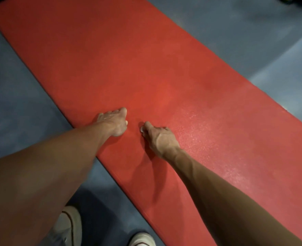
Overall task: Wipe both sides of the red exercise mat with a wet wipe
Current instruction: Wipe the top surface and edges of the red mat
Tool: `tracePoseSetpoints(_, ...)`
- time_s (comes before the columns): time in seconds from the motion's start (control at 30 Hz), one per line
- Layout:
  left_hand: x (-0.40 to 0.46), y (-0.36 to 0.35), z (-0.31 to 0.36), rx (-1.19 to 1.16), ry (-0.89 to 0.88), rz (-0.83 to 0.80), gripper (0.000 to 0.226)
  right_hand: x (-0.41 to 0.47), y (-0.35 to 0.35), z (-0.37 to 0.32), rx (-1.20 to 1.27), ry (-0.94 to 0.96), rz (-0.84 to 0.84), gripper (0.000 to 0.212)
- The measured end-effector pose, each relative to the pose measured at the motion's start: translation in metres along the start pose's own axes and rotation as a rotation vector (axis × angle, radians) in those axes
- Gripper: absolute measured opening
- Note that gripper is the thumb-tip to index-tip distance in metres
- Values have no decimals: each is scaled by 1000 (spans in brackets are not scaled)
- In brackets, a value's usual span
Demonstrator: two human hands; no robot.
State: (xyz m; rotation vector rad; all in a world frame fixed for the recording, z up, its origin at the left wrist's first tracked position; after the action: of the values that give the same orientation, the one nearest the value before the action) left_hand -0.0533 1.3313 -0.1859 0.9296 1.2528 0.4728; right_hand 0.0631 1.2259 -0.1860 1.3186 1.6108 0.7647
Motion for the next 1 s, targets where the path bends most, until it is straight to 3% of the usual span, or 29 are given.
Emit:
tracePoseSetpoints(0.5,-6,-3,-8,-101,16,40,14,-4,0,0,4,-25,15,12)
tracePoseSetpoints(0.73,-16,-4,-6,-114,36,36,26,-9,-3,4,46,-30,0,27)
tracePoseSetpoints(0.9,-25,-9,-5,-164,-1,2,25,-13,-3,3,-37,-42,-34,16)
tracePoseSetpoints(1.0,-20,-4,-4,-132,-22,22,22,-18,4,-5,-77,31,80,15)
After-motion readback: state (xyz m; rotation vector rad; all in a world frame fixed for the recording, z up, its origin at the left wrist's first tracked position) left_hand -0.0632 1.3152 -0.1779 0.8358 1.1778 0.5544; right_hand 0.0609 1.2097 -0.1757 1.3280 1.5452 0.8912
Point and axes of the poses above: each hand's wrist, its own x-axis towards the middle knuckle, its own y-axis out of the back of the hand, z = x × y, the point moved 9 cm from there along x, towards the middle knuckle, and after that the axes turned 5 degrees about -x, right-handed, at the moved point
